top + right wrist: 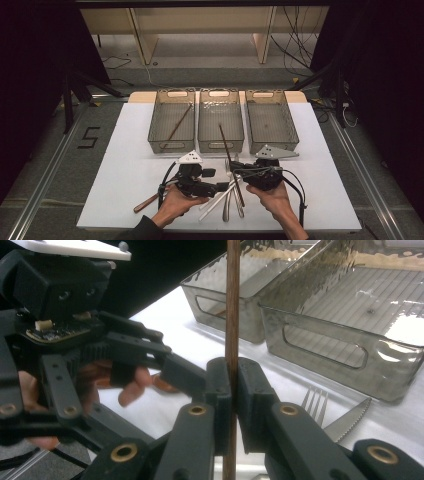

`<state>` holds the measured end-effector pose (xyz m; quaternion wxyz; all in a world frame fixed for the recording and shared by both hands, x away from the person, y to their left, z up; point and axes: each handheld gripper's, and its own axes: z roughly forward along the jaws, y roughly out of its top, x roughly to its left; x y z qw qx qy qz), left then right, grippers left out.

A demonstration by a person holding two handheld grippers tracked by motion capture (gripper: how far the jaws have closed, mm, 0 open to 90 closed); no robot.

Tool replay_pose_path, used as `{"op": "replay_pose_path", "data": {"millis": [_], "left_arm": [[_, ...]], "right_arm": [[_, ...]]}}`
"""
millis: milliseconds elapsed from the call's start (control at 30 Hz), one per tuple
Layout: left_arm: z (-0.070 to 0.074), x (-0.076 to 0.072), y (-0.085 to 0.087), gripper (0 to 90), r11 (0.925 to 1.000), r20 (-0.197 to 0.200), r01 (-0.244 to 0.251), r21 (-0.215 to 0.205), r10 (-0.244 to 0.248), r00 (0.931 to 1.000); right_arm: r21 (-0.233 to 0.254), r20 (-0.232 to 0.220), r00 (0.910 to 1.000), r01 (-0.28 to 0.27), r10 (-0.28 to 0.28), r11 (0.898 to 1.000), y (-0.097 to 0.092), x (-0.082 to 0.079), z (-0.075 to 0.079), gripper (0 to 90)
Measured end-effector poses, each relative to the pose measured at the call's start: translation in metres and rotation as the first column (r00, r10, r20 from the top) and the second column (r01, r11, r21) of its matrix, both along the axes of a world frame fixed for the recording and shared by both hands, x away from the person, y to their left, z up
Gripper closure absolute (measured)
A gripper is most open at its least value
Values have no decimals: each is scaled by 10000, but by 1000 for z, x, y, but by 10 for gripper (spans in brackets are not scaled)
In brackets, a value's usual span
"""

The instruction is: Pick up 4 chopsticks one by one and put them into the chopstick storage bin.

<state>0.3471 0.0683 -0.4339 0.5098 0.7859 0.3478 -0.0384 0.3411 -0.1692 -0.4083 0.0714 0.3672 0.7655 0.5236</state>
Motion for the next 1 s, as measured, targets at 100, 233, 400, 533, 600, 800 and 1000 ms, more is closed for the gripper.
{"op": "replay_pose_path", "data": {"millis": [100,233,400,533,600,800,1000], "left_arm": [[-1,1,-4,301,9999,-12,129,3,-129,9999],[-3,4,-10,376,9996,-178,282,-98,-284,9994],[-5,6,-17,477,9979,-334,602,-234,-610,9976],[-5,6,-22,562,9965,-366,785,-300,-796,9962],[-4,6,-24,600,9967,-396,773,-247,-782,9962],[-4,8,-24,727,9974,-519,652,-302,-667,9964],[-5,10,-20,830,9978,-812,482,-465,-518,9954]], "right_arm": [[-26,39,10000,-44,44,10000,2,-1,-1,853],[95,10,10000,-46,46,9999,4,-1,-2,853],[112,48,9999,-102,102,9999,7,-2,-3,853],[149,-15,9999,-119,120,9998,8,-2,-4,853],[188,-42,9999,-122,123,9997,8,-2,-4,853],[222,-15,9999,-132,132,9997,8,-4,-4,852],[255,90,9999,-130,127,9996,8,-5,-4,850]]}}
